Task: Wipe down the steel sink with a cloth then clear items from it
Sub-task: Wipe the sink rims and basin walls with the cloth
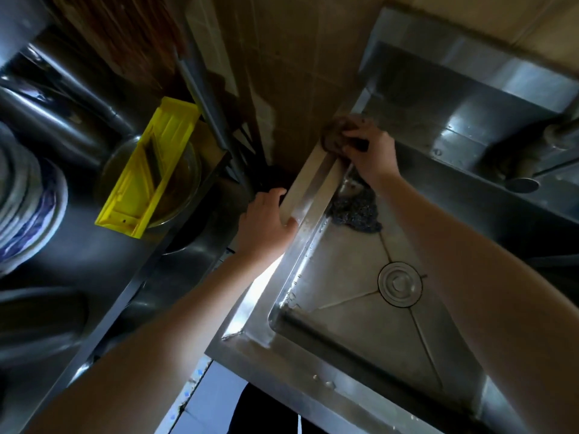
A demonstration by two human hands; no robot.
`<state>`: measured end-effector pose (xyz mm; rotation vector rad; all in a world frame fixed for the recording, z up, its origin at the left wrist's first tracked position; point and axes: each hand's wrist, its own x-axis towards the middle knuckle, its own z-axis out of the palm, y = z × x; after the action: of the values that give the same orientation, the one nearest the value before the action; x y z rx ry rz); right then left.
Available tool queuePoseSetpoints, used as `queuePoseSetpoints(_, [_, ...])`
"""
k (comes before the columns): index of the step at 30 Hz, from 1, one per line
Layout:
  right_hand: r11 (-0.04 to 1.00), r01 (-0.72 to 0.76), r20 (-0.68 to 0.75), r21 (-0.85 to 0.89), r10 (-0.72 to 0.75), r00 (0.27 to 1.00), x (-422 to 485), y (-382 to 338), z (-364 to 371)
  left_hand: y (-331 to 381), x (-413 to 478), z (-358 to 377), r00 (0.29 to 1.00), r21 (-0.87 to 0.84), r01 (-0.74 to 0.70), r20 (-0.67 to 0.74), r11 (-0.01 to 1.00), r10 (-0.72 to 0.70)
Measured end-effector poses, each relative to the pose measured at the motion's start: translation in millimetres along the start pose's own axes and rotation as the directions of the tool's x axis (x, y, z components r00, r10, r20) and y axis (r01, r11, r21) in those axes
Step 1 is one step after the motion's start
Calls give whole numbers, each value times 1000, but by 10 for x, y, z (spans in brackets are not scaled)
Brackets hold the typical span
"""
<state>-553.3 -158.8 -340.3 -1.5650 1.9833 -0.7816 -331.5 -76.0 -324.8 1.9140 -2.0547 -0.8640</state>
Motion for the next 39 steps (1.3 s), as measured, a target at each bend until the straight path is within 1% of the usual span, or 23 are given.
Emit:
queuePoseSetpoints(2, [1000, -27, -30, -14, 26, 999, 102, -18, -22, 24, 98, 22, 1000, 19, -22, 11, 1000, 22])
queuePoseSetpoints(5, [999, -40, -31, 15, 40, 999, -39, -68, 34, 53, 217, 40, 1000, 31, -21, 14, 999, 21])
queuePoseSetpoints(6, [999, -27, -26, 27, 28, 999, -132, -86, 61, 56, 240, 40, 1000, 19, -27, 17, 999, 26])
queuePoseSetpoints(8, [999, 42, -27, 35, -41, 999, -293, -104, 121, 61, 270, 32, 998, -23, -52, 28, 998, 53])
queuePoseSetpoints(10, [994, 108, -28, 3, -108, 994, -380, -94, 176, 68, 294, 31, 995, -39, -87, 35, 995, 88])
queuePoseSetpoints(14, [986, 140, -64, -90, -146, 987, -243, -64, 184, 162, 381, 39, 993, -46, -116, 24, 992, 117])
queuePoseSetpoints(18, [990, 49, -100, -136, -63, 993, 135, 14, 61, 282, 542, 52, 980, 0, -195, 24, 981, 195])
queuePoseSetpoints(21, [970, 31, -140, -241, -66, 988, 329, 46, 19, 361, 713, 60, 973, 45, -224, 62, 974, 221])
queuePoseSetpoints(25, [953, -18, -206, -301, -46, 977, 439, 48, 61, 426, 877, 89, 956, 123, -292, 66, 949, 285])
queuePoseSetpoints(28, [922, -53, -194, -384, -25, 981, 488, 79, 16, 482, 970, 105, 940, 155, -341, 71, 927, 334])
queuePoseSetpoints(32, [870, -115, -167, -480, 38, 985, 438, 269, -209, 544, 1046, 122, 901, 168, -432, 109, 886, 419])
queuePoseSetpoints(36, [831, -150, -170, -536, 68, 983, 256, 520, -485, 589, 1095, 154, 900, 156, -434, 115, 887, 421])
queuePoseSetpoints(39, [821, -239, -239, -518, 130, 962, 91, 681, -659, 627, 1144, 179, 912, 202, -409, 106, 890, 395])
